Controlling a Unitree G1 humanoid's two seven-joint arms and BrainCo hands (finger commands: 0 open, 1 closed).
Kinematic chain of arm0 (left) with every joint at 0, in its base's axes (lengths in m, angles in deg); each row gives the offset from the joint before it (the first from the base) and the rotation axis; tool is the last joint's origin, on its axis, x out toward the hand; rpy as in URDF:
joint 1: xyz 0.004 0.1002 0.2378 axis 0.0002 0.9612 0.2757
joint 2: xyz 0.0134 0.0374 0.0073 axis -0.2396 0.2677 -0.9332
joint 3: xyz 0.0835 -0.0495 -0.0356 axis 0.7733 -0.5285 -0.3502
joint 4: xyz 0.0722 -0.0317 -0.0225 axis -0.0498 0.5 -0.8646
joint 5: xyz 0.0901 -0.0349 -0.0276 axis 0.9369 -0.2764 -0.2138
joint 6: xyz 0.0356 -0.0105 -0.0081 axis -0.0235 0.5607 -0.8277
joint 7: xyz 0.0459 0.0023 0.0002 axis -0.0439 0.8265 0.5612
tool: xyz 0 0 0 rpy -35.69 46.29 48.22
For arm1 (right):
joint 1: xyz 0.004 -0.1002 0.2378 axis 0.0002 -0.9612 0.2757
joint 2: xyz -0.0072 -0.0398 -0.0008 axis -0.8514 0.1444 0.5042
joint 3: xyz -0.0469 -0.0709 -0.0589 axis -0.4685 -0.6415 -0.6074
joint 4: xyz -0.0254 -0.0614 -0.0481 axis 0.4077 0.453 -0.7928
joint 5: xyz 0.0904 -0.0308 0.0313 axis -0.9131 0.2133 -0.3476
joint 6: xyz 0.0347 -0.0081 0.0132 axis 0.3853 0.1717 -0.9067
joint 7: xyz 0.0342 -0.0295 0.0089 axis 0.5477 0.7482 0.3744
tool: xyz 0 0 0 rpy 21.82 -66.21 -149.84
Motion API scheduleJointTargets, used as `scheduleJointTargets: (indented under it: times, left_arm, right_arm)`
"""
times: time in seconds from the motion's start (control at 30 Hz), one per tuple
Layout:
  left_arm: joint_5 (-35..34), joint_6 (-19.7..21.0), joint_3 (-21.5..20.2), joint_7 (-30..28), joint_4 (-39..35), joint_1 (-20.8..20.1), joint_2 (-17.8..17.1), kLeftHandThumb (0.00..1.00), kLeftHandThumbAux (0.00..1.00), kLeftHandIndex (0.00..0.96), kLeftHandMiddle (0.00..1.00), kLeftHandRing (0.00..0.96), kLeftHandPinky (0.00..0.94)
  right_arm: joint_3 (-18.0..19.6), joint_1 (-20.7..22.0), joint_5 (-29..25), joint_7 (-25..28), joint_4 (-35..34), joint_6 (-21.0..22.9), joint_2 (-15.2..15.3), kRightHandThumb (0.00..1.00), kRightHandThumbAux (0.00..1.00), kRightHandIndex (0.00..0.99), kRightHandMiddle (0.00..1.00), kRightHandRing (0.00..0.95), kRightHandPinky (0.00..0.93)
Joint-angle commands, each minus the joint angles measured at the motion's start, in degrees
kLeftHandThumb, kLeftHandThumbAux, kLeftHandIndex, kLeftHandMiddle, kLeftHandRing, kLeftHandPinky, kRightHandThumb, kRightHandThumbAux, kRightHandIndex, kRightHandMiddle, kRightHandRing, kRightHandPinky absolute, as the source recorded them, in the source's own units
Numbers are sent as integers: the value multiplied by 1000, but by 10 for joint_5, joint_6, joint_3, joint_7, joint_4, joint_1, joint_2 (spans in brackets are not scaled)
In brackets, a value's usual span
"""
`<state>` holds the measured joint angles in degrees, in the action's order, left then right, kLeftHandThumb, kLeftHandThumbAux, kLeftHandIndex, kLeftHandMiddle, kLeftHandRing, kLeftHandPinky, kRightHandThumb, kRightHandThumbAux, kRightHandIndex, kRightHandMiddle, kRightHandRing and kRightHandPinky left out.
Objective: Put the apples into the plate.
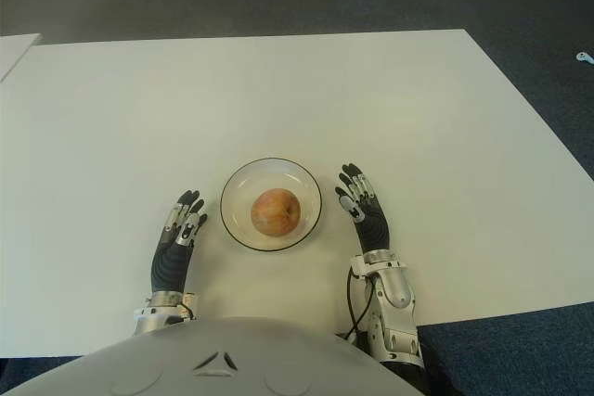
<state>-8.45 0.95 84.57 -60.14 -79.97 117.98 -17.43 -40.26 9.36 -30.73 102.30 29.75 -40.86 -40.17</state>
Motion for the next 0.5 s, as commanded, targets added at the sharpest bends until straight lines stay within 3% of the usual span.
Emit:
scheduleJointTargets:
  times: [0.03,0.5]
  left_arm:
    - [-5,8,2,-3,-3,3,4,67,399,47,64,50,69]
    - [-3,1,1,0,-2,2,6,75,398,45,75,63,93]
  right_arm:
    - [-2,-12,0,-1,14,20,-1,130,506,29,4,0,0]
    - [-3,-14,5,-3,10,20,0,134,508,29,4,0,0]
